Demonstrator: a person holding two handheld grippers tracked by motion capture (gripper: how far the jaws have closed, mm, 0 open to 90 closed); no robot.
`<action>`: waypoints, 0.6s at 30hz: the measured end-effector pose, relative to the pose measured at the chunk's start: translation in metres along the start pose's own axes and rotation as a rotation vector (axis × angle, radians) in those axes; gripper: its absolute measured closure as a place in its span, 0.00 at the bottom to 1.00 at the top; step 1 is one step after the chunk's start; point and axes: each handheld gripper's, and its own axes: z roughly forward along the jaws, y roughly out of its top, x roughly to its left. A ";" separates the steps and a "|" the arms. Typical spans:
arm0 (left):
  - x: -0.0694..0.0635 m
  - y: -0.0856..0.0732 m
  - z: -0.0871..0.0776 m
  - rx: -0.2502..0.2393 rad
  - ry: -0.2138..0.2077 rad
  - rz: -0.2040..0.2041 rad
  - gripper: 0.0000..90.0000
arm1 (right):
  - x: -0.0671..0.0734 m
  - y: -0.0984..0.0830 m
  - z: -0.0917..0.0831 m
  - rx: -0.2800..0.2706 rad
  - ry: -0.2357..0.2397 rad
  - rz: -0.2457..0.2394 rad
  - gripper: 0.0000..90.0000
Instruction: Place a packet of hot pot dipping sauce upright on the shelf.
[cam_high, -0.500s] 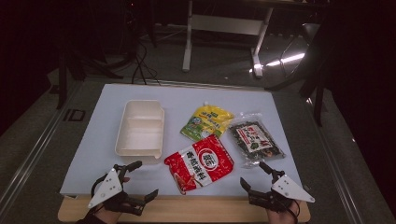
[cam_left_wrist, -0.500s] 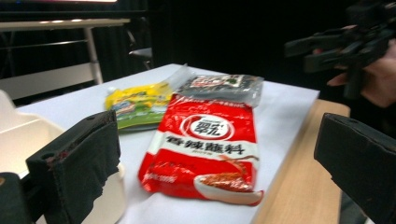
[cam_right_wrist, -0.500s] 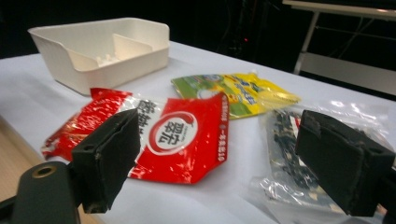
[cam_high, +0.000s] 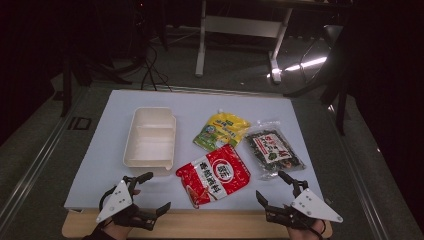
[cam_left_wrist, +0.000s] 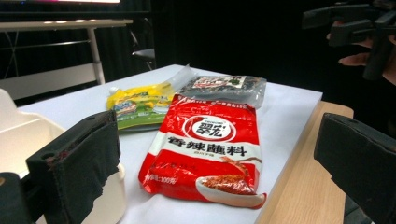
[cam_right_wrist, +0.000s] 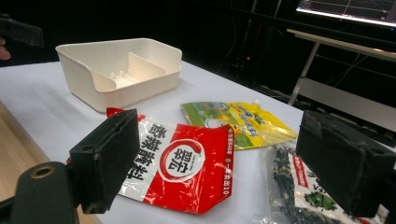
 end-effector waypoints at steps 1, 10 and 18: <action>0.000 0.000 0.000 0.002 -0.003 0.003 0.01 | 0.000 0.002 0.000 0.000 -0.001 -0.002 0.14; -0.001 -0.002 0.004 0.020 -0.018 0.003 0.01 | -0.015 0.027 0.011 0.048 0.023 0.030 0.13; -0.002 -0.003 0.006 0.031 -0.023 0.004 0.01 | -0.021 0.037 0.039 0.104 0.102 0.038 0.11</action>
